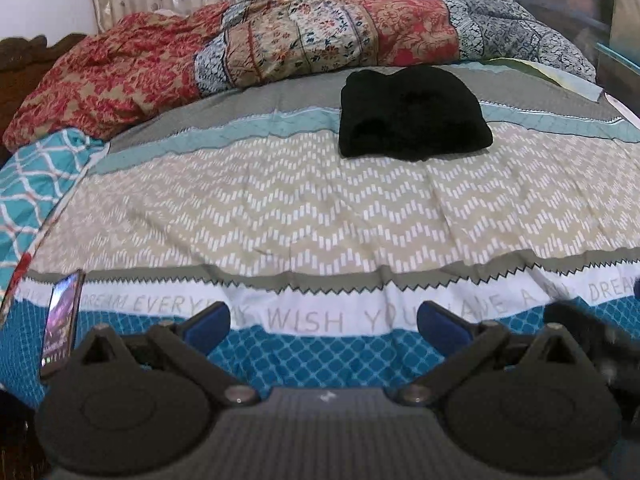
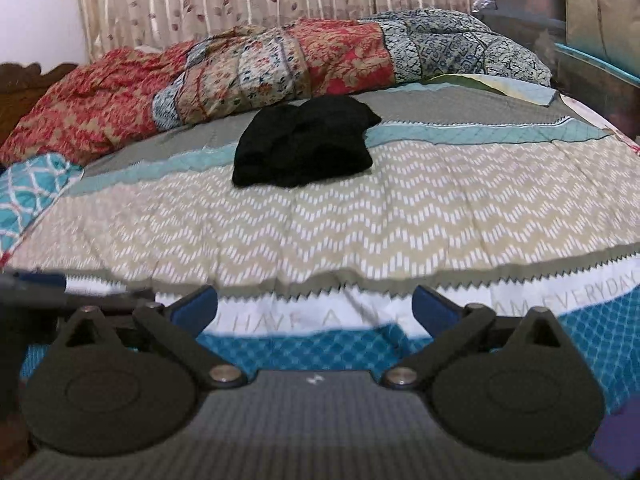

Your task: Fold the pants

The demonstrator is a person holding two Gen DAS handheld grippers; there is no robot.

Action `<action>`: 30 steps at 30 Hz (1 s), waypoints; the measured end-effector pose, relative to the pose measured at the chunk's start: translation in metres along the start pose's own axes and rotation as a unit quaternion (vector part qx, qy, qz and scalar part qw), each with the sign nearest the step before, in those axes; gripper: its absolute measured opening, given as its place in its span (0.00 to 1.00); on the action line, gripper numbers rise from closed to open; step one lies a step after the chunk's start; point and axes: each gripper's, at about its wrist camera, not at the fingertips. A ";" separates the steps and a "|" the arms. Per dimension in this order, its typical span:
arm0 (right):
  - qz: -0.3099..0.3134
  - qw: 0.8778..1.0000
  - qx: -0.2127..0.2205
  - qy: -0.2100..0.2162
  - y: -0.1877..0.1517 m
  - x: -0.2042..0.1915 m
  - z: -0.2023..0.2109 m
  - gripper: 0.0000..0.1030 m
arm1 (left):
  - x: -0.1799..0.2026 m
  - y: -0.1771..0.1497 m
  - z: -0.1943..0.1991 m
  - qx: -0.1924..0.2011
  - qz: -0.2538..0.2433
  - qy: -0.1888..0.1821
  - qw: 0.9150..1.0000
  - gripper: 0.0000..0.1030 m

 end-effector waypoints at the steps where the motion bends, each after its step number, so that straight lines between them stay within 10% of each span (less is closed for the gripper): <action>1: 0.000 1.000 -0.004 0.000 -0.004 0.000 0.003 1.00 | -0.001 -0.002 0.000 -0.003 0.004 -0.001 1.000 1.00; 17: -0.035 0.999 -0.026 -0.003 -0.009 -0.004 0.022 1.00 | -0.020 -0.011 -0.003 -0.033 0.045 0.003 0.998 1.00; 30: -0.049 0.999 0.017 -0.009 0.014 -0.002 0.047 1.00 | -0.022 0.004 0.029 0.034 0.032 0.016 0.999 1.00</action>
Point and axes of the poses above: each gripper's, at about its wrist camera, not at the fingertips, and z roughly against the way its jaws point, x to its right, y to its top, and after that the axes turned 1 degree about x, right-handed
